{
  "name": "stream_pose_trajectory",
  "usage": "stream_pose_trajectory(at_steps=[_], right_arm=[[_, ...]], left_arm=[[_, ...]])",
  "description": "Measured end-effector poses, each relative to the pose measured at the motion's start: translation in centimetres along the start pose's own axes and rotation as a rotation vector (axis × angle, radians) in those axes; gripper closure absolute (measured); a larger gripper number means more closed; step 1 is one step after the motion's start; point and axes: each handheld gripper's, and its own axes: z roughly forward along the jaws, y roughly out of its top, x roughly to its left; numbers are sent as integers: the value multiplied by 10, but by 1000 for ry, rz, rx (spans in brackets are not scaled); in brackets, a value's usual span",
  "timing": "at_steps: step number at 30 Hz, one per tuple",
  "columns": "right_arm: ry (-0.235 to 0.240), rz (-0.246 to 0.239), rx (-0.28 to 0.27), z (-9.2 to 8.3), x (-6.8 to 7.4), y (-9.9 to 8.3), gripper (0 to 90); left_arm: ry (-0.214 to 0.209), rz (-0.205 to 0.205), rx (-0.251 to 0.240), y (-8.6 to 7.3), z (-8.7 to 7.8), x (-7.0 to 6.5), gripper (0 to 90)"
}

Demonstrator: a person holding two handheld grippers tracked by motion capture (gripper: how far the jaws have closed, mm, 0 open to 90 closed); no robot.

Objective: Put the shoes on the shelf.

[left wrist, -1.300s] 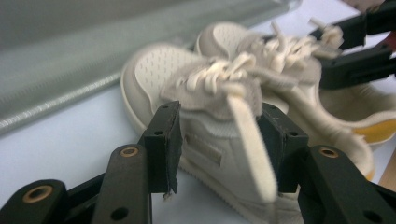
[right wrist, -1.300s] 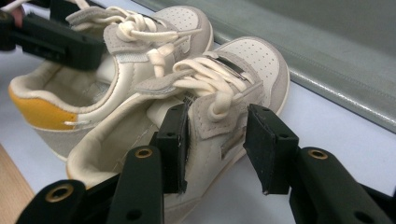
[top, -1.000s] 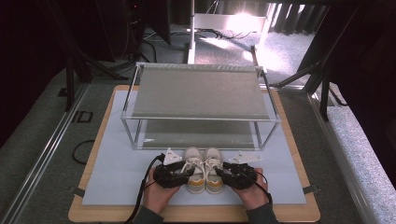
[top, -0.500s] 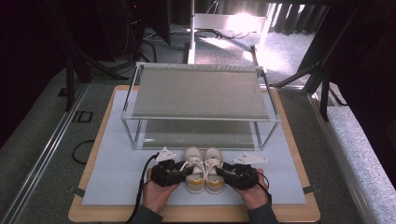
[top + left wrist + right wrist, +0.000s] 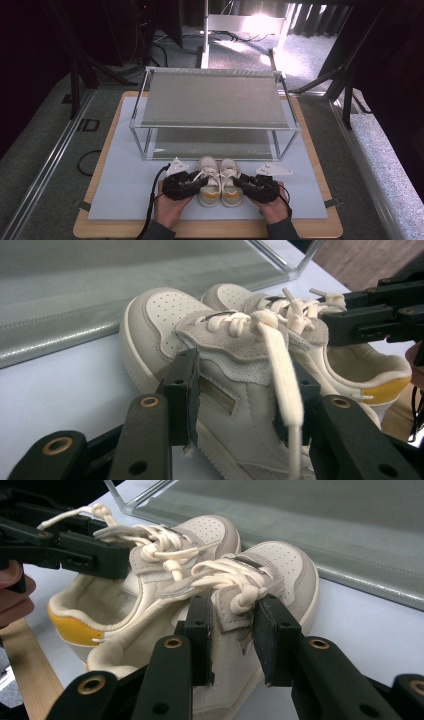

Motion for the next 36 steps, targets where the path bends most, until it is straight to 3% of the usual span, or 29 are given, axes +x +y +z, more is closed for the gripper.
stream_pose_trajectory(at_steps=[19,36], right_arm=[[-9,-30,-40,-6,3,7,704],[-19,-40,-69,-6,-2,18,705]], left_arm=[[-9,-11,-35,10,-5,-1,583],[-2,-7,-52,21,-3,1,583]])
